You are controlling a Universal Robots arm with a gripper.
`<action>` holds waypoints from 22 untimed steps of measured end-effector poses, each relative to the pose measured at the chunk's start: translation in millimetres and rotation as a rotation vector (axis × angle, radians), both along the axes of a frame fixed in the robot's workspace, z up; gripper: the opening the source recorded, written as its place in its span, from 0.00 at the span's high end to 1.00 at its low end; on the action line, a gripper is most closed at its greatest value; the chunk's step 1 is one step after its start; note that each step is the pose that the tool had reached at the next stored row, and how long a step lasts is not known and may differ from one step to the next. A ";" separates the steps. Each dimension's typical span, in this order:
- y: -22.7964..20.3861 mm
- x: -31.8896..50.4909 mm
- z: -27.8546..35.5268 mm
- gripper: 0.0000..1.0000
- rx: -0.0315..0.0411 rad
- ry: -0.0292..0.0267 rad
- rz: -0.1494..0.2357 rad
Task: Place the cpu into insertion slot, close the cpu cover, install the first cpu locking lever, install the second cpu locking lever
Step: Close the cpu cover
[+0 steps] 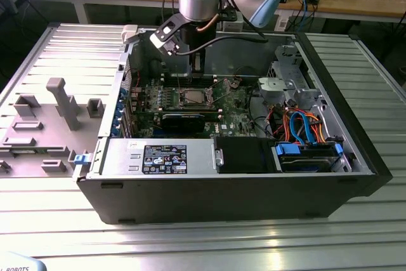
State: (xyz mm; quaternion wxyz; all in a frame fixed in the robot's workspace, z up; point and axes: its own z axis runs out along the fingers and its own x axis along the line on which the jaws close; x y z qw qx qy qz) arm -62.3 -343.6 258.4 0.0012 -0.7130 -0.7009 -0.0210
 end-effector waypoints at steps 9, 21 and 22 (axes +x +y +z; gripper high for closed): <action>0.0 0.0 2.7 0.89 -0.0001 0.0000 0.000; 0.0 0.0 8.8 0.89 0.0000 0.0000 0.000; 0.0 0.0 8.8 0.89 0.0000 0.0000 0.000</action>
